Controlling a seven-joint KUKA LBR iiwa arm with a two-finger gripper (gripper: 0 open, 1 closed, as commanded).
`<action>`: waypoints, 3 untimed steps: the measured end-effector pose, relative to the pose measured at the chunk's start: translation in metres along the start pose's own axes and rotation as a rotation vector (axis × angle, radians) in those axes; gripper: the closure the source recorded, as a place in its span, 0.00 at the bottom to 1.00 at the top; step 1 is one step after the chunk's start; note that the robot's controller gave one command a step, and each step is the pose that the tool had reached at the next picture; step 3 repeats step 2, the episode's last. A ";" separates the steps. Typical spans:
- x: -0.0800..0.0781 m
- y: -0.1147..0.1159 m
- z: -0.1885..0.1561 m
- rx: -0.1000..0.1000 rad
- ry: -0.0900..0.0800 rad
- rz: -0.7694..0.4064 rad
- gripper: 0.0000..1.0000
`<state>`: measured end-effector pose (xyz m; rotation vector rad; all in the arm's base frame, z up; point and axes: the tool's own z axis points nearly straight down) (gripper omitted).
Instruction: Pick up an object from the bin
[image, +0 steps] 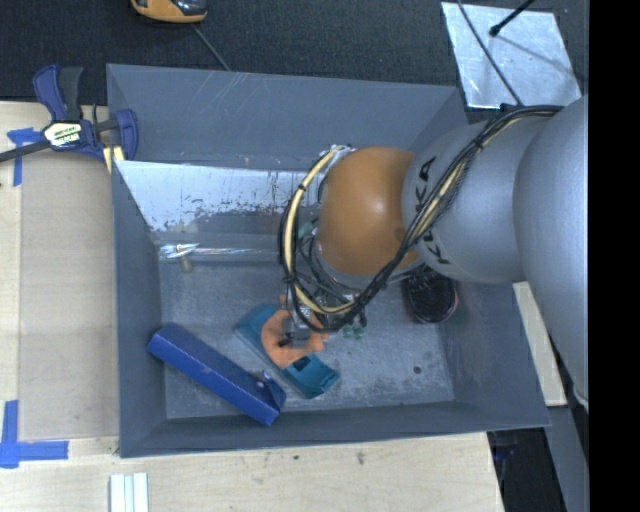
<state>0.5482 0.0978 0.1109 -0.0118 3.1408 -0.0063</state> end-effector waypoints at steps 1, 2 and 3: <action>0.000 0.000 0.000 0.000 0.000 0.001 1.00; 0.000 -0.009 -0.129 -0.004 -0.002 0.009 1.00; 0.000 -0.009 -0.129 -0.004 -0.002 0.009 1.00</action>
Offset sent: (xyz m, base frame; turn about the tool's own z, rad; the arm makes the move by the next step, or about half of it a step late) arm -0.0006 -0.0086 0.1286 0.0080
